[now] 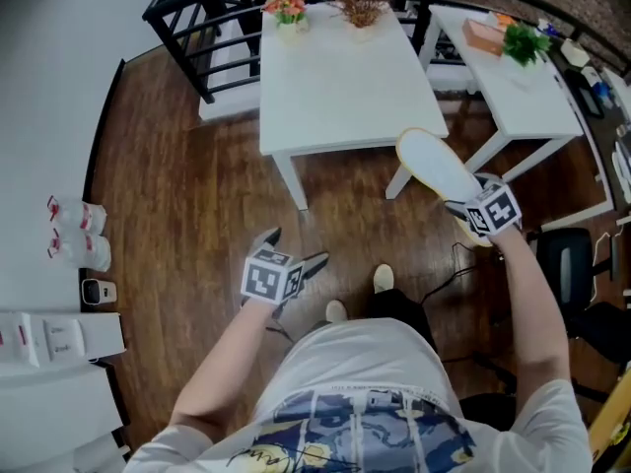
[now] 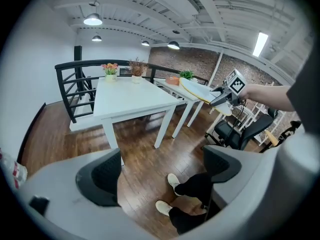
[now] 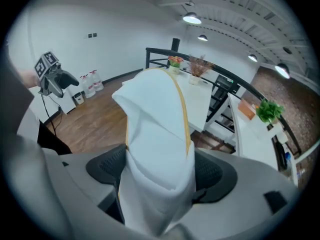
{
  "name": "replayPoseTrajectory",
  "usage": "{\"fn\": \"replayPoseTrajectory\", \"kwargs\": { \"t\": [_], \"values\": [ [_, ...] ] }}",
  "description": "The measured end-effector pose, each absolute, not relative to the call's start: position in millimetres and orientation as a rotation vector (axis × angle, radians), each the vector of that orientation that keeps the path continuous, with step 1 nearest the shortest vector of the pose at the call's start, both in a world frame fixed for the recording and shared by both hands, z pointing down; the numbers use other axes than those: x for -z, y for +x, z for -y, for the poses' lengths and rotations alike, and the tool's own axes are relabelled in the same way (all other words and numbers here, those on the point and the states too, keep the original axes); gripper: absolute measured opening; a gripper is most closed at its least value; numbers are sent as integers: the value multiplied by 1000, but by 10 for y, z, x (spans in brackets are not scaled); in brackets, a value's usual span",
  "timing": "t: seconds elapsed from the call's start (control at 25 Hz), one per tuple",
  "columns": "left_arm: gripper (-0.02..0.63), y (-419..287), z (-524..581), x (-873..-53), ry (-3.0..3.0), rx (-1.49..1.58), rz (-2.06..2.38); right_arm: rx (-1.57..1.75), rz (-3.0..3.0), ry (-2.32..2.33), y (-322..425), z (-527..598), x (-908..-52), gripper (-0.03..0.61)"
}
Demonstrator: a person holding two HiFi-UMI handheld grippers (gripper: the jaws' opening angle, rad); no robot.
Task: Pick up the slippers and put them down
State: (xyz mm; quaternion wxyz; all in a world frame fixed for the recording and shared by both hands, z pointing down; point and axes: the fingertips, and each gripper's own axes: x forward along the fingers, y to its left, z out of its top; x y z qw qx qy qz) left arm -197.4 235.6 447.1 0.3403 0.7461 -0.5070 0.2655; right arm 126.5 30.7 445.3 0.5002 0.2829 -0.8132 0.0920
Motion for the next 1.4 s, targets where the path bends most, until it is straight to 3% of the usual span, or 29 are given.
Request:
{"fn": "replayPoseTrajectory", "kwargs": {
  "t": [0.48, 0.72, 1.0, 1.4],
  "values": [
    [514, -882, -1797, -4929, 1966, -897, 1111, -615, 1857, 990, 2742, -322, -5627, 411],
    [514, -202, -1186, -5596, 1964, -1027, 1028, -810, 1768, 1101, 3383, 0, -6818, 411],
    [514, 591, -447, -7099, 1904, -1112, 902, -949, 1733, 1158, 3759, 667, -8582, 412],
    [514, 1576, -14, -10046, 1870, -1126, 768, -1117, 1653, 1188, 3966, 969, -11927, 411]
  ]
}}
